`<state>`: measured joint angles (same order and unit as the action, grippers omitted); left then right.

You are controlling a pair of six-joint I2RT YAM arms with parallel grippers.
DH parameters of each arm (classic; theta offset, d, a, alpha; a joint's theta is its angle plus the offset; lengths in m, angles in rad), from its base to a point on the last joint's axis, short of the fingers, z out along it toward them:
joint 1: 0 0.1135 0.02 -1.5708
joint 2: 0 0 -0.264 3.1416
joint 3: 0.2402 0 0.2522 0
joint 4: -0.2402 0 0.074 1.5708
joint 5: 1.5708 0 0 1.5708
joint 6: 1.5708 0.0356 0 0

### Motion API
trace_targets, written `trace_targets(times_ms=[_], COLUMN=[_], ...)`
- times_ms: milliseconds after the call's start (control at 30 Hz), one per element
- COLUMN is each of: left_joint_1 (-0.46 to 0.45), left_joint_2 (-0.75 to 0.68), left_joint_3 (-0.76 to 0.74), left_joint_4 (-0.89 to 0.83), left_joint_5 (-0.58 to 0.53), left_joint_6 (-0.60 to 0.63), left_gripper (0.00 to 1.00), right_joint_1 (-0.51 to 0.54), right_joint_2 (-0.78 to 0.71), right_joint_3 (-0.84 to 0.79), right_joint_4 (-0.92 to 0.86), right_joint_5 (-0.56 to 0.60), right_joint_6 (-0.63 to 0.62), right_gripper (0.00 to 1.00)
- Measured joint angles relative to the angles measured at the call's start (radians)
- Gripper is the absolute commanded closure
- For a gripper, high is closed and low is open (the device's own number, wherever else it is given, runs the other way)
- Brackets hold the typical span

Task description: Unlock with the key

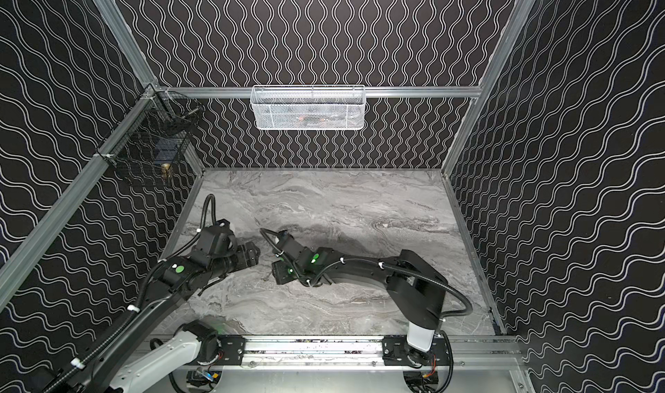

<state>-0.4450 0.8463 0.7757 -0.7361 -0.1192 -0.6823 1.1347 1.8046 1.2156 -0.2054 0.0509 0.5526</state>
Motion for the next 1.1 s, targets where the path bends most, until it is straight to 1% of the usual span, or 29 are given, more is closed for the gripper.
trace_targets(times_ms=[133, 500, 567, 700, 833, 1100], left_joint_1=[0.0, 0.001, 0.001, 0.001, 0.001, 0.001], left_joint_2=[-0.052, -0.142, -0.149, -0.169, -0.196, -0.225], left_joint_3=[0.005, 0.03, 0.03, 0.03, 0.028, 0.028], left_joint_4=[-0.07, -0.189, -0.203, -0.223, -0.237, -0.269], left_joint_5=[-0.035, -0.139, -0.152, -0.176, -0.2, -0.239], left_joint_6=[-0.02, -0.081, -0.097, -0.126, -0.152, -0.186], left_gripper=[0.02, 0.01, 0.01, 0.01, 0.01, 0.01], right_joint_1=[0.034, 0.061, 0.061, 0.063, 0.063, 0.068], right_joint_2=[0.072, 0.213, 0.229, 0.266, 0.292, 0.321], right_joint_3=[0.052, 0.126, 0.138, 0.166, 0.187, 0.219], right_joint_4=[0.024, 0.083, 0.085, 0.092, 0.093, 0.09], right_joint_5=[0.005, 0.025, 0.03, 0.04, 0.045, 0.061], right_joint_6=[-0.009, -0.09, -0.102, -0.127, -0.152, -0.196], right_gripper=[0.42, 0.51, 0.52, 0.58, 0.59, 0.65])
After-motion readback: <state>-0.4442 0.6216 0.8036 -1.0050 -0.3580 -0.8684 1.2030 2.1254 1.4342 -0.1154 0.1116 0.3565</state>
